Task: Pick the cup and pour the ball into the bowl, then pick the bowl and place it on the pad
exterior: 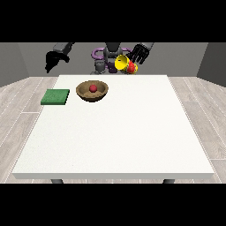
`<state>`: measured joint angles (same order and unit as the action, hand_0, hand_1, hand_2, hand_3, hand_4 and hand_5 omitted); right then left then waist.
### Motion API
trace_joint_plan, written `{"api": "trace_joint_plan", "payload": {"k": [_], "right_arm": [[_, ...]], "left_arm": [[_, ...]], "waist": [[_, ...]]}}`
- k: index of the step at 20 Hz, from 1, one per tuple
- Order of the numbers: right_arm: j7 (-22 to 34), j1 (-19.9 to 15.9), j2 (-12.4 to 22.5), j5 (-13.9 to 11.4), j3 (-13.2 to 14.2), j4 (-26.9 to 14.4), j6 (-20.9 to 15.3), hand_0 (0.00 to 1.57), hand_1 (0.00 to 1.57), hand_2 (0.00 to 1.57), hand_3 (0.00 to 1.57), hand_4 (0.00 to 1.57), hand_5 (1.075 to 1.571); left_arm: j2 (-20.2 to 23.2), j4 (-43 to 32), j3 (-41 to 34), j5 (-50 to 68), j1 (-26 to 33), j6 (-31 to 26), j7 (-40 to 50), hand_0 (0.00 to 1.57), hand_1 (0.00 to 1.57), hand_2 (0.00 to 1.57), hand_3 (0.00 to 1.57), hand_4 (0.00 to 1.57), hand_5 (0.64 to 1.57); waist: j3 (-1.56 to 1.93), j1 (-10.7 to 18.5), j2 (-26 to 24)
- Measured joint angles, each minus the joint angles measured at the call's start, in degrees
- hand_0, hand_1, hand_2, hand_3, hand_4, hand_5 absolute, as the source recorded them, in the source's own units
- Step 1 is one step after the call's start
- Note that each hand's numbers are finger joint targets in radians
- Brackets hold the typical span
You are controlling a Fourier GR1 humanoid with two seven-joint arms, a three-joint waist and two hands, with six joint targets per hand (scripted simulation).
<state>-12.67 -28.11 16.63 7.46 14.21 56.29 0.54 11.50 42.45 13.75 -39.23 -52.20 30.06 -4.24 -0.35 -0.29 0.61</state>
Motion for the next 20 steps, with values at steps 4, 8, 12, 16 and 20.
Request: {"api": "trace_joint_plan", "payload": {"k": [4, 8, 12, 16, 20], "right_arm": [[0.0, -0.1, -1.7, 0.5, -0.4, 0.3, -0.2, 0.00, 0.00, 0.43, 0.46, 0.66, 1.571], [-0.2, 0.7, -3.6, 1.0, -0.2, 0.3, -1.2, 0.00, 0.00, 0.41, 0.39, 0.69, 1.571], [-1.2, 2.4, -6.3, 1.3, -0.7, 0.9, -2.2, 0.00, 0.00, 0.00, 0.00, 0.00, 1.569], [-0.9, 3.4, -7.7, 1.8, -1.6, 2.8, -1.7, 0.00, 0.00, 0.00, 0.00, 0.00, 1.568], [-1.1, 3.9, -9.6, 0.9, -3.5, 3.6, -2.5, 0.00, 0.00, 0.00, 0.00, 0.00, 1.570]], "left_arm": [[-5.1, 5.2, -9.8, 16.5, -0.3, -6.3, -2.6, 0.00, 0.00, 0.00, 0.00, 0.58, 1.559], [-5.9, 9.3, -19.1, 32.2, -0.9, -17.5, -4.0, 0.00, 0.00, 0.00, 0.00, 0.44, 1.544], [-0.7, 10.0, -26.9, 44.7, -1.2, -31.7, -2.8, 0.00, 0.00, 0.00, 0.00, 0.34, 1.545], [8.2, 7.5, -33.6, 53.3, -1.4, -43.3, 0.8, 0.00, 0.00, 0.00, 0.00, 0.29, 1.551], [14.4, 5.5, -37.8, 58.5, -1.1, -49.2, 3.3, 0.00, 0.00, 0.00, 0.00, 0.25, 1.552]], "waist": [[-0.48, 0.7, 1.3], [-0.40, 3.0, 1.8], [-0.09, 4.8, 2.8], [0.14, 3.7, 3.5], [0.25, 2.1, 4.3]]}}
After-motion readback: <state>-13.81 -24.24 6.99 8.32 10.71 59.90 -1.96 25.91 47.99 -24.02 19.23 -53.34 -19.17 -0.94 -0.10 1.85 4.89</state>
